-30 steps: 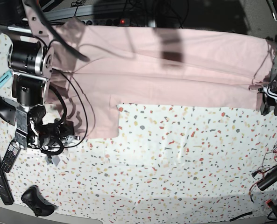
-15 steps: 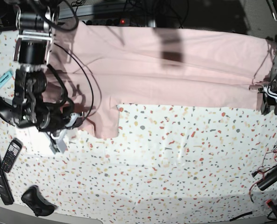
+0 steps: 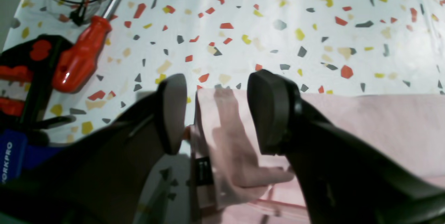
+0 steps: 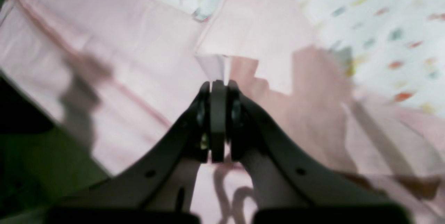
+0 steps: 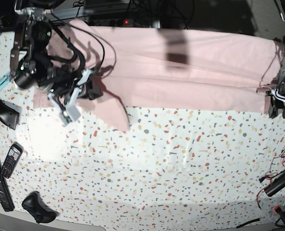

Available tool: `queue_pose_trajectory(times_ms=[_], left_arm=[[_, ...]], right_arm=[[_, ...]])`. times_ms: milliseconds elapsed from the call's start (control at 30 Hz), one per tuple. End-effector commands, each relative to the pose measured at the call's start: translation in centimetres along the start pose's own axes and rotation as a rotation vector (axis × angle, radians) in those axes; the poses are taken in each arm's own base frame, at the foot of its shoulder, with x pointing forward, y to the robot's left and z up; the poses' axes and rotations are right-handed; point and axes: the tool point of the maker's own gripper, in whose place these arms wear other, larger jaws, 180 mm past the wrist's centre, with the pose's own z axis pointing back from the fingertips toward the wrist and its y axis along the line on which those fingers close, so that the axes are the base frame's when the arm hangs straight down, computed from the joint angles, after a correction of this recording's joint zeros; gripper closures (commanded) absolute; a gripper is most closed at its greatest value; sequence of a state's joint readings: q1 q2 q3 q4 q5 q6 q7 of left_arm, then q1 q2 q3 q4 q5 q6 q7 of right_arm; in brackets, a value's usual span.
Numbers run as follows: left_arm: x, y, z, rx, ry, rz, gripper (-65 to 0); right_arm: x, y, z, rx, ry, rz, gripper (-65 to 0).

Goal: Fold the T-shirt properly
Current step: 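Fold the grasped side inward across the shirt with the right gripper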

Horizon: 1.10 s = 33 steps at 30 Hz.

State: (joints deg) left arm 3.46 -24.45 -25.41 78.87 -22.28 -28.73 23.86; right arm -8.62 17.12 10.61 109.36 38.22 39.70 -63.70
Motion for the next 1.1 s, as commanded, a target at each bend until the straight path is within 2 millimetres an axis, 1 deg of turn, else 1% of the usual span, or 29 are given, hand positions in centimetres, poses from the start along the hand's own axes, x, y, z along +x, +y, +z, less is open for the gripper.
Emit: queue_pose_trajectory(times_ms=[0, 100, 200, 400, 533, 600, 800, 900, 1067], left_arm=[[2.1, 0.6, 0.3, 0.008, -0.059, -0.017, -30.5], [2.1, 0.6, 0.3, 0.008, -0.058, -0.016, -30.5], [2.1, 0.6, 0.3, 0.008, -0.059, -0.017, -30.5], [2.0, 0.6, 0.3, 0.008, -0.056, -0.017, -30.5], [2.0, 0.6, 0.3, 0.008, -0.056, -0.017, -30.5], [2.0, 0.6, 0.3, 0.008, -0.056, -0.017, -30.5], [2.0, 0.6, 0.3, 0.008, -0.056, -0.017, -30.5], [2.0, 0.6, 0.3, 0.008, -0.056, -0.017, -30.5], [2.0, 0.6, 0.3, 0.008, -0.056, -0.017, -30.5]], right_arm=[[1.5, 0.8, 0.7, 0.022, -0.061, 0.026, 0.0], [1.6, 3.2, 1.4, 0.083, -0.098, 0.022, 0.0], [1.5, 4.9, 1.4, 0.107, -0.118, 0.007, 0.0], [0.8, 7.4, 0.6, 0.16, -0.14, -0.082, 0.0], [1.0, 8.7, 0.1, 0.187, -0.158, -0.116, 0.0], [0.9, 9.5, -0.2, 0.212, -0.149, -0.113, 0.0], [0.1, 12.9, -1.5, 0.293, -0.078, -0.049, 0.0], [-0.4, 13.3, -1.9, 0.288, -0.048, -0.02, 0.0], [-0.7, 12.6, -2.0, 0.256, -0.037, -0.015, 0.0]])
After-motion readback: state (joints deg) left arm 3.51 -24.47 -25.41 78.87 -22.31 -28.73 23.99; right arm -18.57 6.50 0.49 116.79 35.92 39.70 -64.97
